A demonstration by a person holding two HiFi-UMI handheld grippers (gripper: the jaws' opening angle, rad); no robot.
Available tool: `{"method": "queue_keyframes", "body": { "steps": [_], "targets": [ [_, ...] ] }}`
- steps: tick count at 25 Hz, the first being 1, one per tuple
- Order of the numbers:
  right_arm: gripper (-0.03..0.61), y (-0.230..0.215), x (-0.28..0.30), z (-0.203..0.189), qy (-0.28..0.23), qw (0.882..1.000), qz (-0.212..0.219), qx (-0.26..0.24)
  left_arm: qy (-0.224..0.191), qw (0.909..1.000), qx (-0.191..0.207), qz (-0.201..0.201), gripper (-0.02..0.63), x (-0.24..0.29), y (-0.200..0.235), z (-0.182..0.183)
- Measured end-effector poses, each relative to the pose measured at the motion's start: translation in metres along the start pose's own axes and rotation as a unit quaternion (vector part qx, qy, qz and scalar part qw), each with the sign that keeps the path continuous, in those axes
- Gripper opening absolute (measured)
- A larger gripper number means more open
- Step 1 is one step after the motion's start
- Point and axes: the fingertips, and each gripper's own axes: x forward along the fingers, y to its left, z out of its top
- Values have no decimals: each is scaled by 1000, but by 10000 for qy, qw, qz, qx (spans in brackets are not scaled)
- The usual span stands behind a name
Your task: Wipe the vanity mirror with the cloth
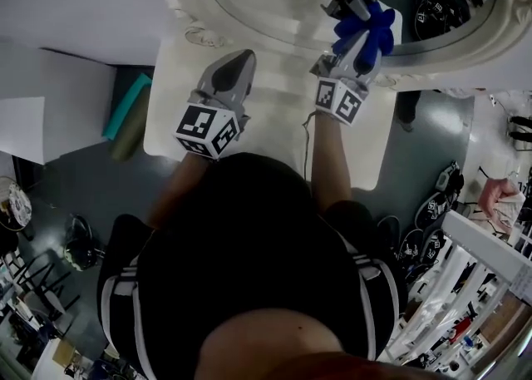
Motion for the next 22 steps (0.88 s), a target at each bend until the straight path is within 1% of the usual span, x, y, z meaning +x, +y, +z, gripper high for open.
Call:
{"method": "queue_keyframes", "body": {
  "steps": [2, 5, 7, 9, 14, 22],
  "targets": [
    [41, 22, 0, -6, 15, 9999, 112, -24, -11, 10000, -31, 21, 9, -7, 14, 1],
    [41, 70, -1, -23, 57, 9994, 332, -85, -21, 9999, -91, 70, 9, -23, 49, 2],
    [41, 88, -1, -29, 67, 9991, 399, -89, -33, 9999, -106, 98, 9, -29, 62, 4],
    [41, 96, 0, -30, 75, 9989, 457, -109, -44, 9999, -103, 116, 9, -31, 66, 7],
    [41, 123, -2, -36, 109, 9962, 845, -178, -58, 9998, -92, 174, 9, -34, 67, 7],
    [41, 134, -2, -36, 80, 9951, 975, -139, -62, 9995, -63, 303, 9, -37, 71, 11]
  ]
}}
